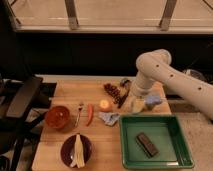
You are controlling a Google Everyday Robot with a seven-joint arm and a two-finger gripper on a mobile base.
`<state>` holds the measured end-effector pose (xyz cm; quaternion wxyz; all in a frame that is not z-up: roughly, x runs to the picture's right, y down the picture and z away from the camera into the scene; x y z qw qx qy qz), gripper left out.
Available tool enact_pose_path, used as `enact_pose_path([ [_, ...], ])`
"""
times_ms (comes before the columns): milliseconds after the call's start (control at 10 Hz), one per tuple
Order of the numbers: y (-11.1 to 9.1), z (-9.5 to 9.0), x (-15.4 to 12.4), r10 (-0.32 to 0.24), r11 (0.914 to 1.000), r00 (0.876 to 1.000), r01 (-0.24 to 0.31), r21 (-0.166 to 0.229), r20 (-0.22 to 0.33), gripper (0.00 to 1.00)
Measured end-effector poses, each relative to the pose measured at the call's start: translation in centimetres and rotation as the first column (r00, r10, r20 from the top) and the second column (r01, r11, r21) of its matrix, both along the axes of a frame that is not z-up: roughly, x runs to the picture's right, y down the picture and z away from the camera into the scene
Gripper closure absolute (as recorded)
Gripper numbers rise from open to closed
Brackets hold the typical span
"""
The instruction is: Place towel in plastic cup
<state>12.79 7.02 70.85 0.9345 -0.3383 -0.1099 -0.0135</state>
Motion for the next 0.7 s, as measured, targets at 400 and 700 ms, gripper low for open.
enact_pose_path([
  [400, -0.09, -0.77, -2.63, 0.019, 0.9998, 0.998, -0.018, -0.008, 0.059, 0.35],
  [700, 0.42, -0.60, -2.79, 0.017, 0.9998, 0.998, -0.016, -0.009, 0.064, 0.35],
])
